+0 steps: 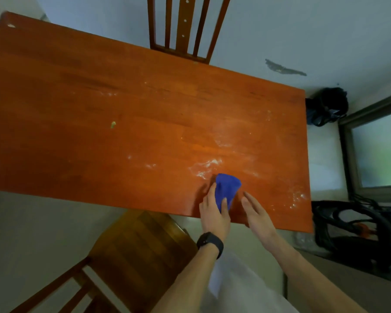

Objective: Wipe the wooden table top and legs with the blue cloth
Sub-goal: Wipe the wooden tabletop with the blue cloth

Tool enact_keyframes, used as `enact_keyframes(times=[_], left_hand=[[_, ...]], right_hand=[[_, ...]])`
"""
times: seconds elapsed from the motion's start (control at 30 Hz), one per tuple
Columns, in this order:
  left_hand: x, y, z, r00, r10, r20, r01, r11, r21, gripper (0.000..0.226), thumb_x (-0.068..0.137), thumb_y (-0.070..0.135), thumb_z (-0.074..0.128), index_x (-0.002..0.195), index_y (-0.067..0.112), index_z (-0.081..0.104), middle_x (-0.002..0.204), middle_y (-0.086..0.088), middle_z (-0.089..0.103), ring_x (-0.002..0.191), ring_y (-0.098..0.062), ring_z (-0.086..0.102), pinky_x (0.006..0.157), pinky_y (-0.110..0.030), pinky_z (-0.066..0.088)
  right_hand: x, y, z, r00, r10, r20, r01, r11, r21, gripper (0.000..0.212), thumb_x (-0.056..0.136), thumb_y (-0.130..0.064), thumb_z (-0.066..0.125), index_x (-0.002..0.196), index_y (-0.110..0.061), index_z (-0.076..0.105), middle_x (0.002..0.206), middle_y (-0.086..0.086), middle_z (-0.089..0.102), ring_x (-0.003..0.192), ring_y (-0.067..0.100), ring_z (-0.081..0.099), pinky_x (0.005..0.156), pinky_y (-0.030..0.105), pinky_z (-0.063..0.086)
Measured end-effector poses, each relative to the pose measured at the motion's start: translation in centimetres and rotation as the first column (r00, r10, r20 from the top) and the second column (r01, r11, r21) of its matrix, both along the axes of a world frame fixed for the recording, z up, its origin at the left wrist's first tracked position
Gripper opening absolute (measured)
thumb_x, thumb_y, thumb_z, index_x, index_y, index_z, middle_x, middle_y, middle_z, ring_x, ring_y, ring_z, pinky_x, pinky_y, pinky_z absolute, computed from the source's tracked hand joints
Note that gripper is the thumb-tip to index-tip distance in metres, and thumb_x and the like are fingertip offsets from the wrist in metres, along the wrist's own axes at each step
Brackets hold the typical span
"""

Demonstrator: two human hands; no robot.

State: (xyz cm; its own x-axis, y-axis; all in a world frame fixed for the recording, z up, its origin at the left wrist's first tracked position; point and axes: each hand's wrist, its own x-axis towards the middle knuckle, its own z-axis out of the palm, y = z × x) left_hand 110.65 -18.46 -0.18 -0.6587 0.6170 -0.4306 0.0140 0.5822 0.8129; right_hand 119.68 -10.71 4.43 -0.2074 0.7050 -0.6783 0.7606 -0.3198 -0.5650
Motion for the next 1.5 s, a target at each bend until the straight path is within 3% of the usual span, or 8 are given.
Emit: enact_keyframes(times=[0.13,0.37,0.53,0.7,0.97,1.07,1.23,1.5], left_hand=[[-0.7,0.0,2.2,0.915,-0.044,0.401,0.01,0.996,0.086,0.02,0.098,0.032,0.055,0.118,0.028,0.053,0.111,0.007,0.065,0.094,-0.005,0.063,0.08,-0.03,0.05],[-13.8,-6.2,-2.0,0.911,-0.269,-0.312,0.152,0.923,-0.353,0.055,0.1,0.047,0.039,0.151,0.03,0.03,0.164,-0.002,0.008,0.15,-0.025,0.005,0.121,-0.046,0.01],[-18.9,-9.1,-5.2,0.833,-0.466,-0.298,0.21,0.765,-0.609,0.064,0.098,0.06,0.006,0.149,0.037,-0.024,0.156,0.003,-0.032,0.146,-0.016,-0.026,0.12,-0.052,-0.007],[-18.7,-9.2,-5.9,0.825,-0.451,-0.34,0.181,0.781,-0.598,0.064,0.097,0.061,0.005,0.149,0.037,-0.024,0.153,0.007,-0.035,0.141,-0.012,-0.031,0.118,-0.051,-0.011],[-18.8,-9.0,-4.8,0.84,-0.477,-0.257,0.236,0.749,-0.619,0.063,0.096,0.062,0.0,0.143,0.038,-0.034,0.15,0.006,-0.044,0.142,-0.016,-0.035,0.118,-0.05,-0.016],[-18.9,-9.0,-4.7,0.841,-0.473,-0.262,0.229,0.75,-0.621,0.063,0.097,0.061,0.001,0.143,0.038,-0.035,0.15,0.006,-0.044,0.141,-0.016,-0.036,0.118,-0.05,-0.015],[-18.8,-8.7,-4.4,0.846,-0.483,-0.227,0.234,0.718,-0.655,0.062,0.095,0.06,-0.003,0.143,0.037,-0.034,0.15,0.006,-0.043,0.14,-0.015,-0.036,0.119,-0.05,-0.014],[-18.8,-7.9,-3.6,0.848,-0.499,-0.178,0.252,0.676,-0.692,0.06,0.093,0.058,-0.008,0.137,0.037,-0.042,0.142,0.004,-0.053,0.139,-0.019,-0.038,0.119,-0.05,-0.013]], right_hand=[[-2.0,-0.9,-0.8,0.965,-0.111,-0.239,0.072,0.983,-0.168,0.038,0.1,-0.044,0.05,0.138,-0.044,0.049,0.119,-0.01,0.068,0.111,0.014,0.065,0.096,0.042,0.052],[-8.4,-1.4,-2.8,0.958,0.265,0.107,-0.286,0.881,0.378,0.052,0.103,-0.034,0.041,0.153,-0.028,0.029,0.122,0.007,0.046,0.094,0.026,0.055,0.08,0.033,0.044],[-17.0,-4.6,-6.1,0.739,0.557,0.379,-0.661,0.486,0.572,0.063,0.095,-0.029,0.041,0.155,-0.019,0.021,0.142,0.018,0.036,0.114,0.035,0.045,0.095,0.045,0.043],[-16.5,-2.7,-8.2,0.521,0.714,0.468,-0.824,0.279,0.492,0.073,0.093,-0.015,0.045,0.156,-0.028,0.012,0.151,0.017,0.026,0.121,0.038,0.039,0.101,0.046,0.039],[-10.1,4.8,-7.9,0.908,-0.054,0.415,-0.22,0.782,0.583,0.065,0.094,-0.013,0.047,0.155,-0.011,0.022,0.145,0.027,0.03,0.122,0.05,0.038,0.101,0.049,0.037],[-14.0,1.1,-7.6,0.944,0.152,0.292,-0.317,0.664,0.677,0.061,0.095,-0.014,0.048,0.153,-0.01,0.029,0.142,0.027,0.037,0.12,0.045,0.043,0.1,0.048,0.041],[-14.3,-0.8,-9.3,0.661,0.577,0.479,-0.718,0.302,0.627,0.065,0.085,-0.017,0.047,0.149,-0.02,0.039,0.133,0.015,0.048,0.1,0.036,0.055,0.081,0.044,0.052],[-3.1,8.4,-7.3,0.891,-0.136,0.434,-0.191,0.753,0.63,0.065,0.094,-0.017,0.041,0.155,-0.012,0.021,0.146,0.028,0.027,0.119,0.049,0.039,0.099,0.054,0.04]])
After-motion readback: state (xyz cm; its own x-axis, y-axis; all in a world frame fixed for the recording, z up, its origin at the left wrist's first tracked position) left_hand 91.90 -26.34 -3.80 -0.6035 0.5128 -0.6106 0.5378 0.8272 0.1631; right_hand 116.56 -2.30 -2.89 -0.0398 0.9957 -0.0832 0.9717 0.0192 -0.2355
